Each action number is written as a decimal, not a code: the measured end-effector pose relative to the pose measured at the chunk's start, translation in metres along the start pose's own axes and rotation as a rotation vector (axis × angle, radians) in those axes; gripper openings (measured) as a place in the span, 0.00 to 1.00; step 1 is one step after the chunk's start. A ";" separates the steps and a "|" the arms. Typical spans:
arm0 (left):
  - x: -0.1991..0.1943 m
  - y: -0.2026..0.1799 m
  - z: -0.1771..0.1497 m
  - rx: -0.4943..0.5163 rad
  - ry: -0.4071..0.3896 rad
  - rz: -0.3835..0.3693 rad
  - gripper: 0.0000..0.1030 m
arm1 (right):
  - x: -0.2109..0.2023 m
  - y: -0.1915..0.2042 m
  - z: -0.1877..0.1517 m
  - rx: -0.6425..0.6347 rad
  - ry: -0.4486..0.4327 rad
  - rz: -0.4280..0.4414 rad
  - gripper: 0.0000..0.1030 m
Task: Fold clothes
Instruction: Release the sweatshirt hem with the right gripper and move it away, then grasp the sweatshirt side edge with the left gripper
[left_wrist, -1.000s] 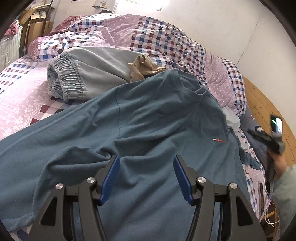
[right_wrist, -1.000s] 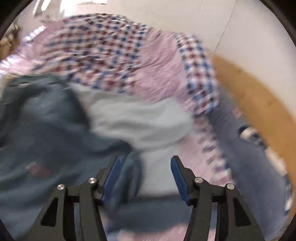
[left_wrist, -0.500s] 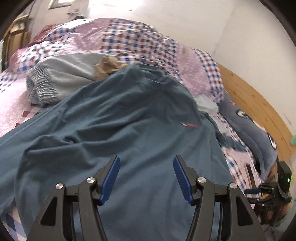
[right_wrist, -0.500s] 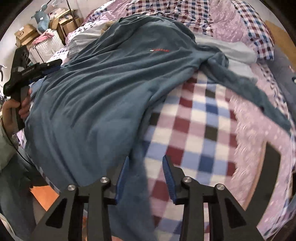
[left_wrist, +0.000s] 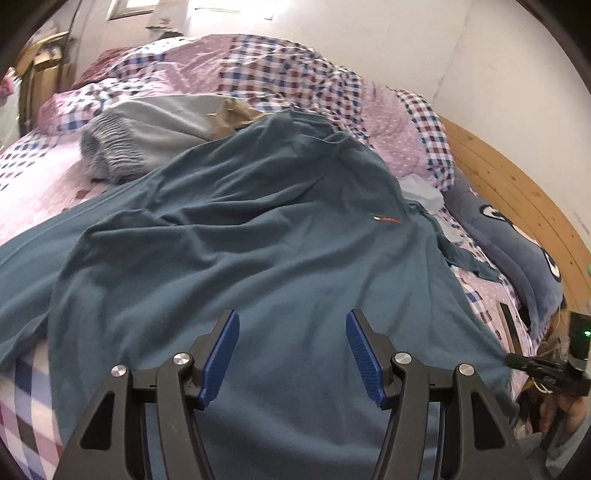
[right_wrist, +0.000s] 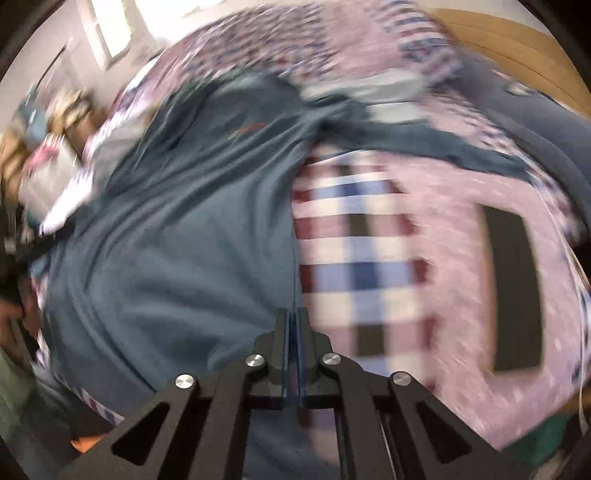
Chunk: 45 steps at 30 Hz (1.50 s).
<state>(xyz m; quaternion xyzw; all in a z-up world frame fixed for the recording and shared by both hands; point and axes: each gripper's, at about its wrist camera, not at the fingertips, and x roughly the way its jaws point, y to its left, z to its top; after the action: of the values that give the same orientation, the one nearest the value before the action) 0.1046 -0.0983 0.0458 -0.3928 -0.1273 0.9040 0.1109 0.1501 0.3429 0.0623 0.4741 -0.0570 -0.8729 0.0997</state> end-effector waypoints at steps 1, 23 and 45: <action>-0.003 0.003 -0.001 -0.004 -0.003 0.010 0.62 | -0.007 -0.008 -0.003 0.036 -0.016 0.000 0.01; -0.122 0.070 -0.060 -0.201 -0.021 0.120 0.62 | -0.038 -0.030 -0.069 0.074 0.057 0.114 0.40; -0.101 0.095 -0.145 -0.273 0.431 0.198 0.32 | -0.045 0.087 -0.021 -0.119 -0.217 0.191 0.41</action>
<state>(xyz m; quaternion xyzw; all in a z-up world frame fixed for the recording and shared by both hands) 0.2693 -0.1979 -0.0108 -0.5981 -0.1824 0.7804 -0.0073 0.2022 0.2682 0.1044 0.3625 -0.0605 -0.9075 0.2033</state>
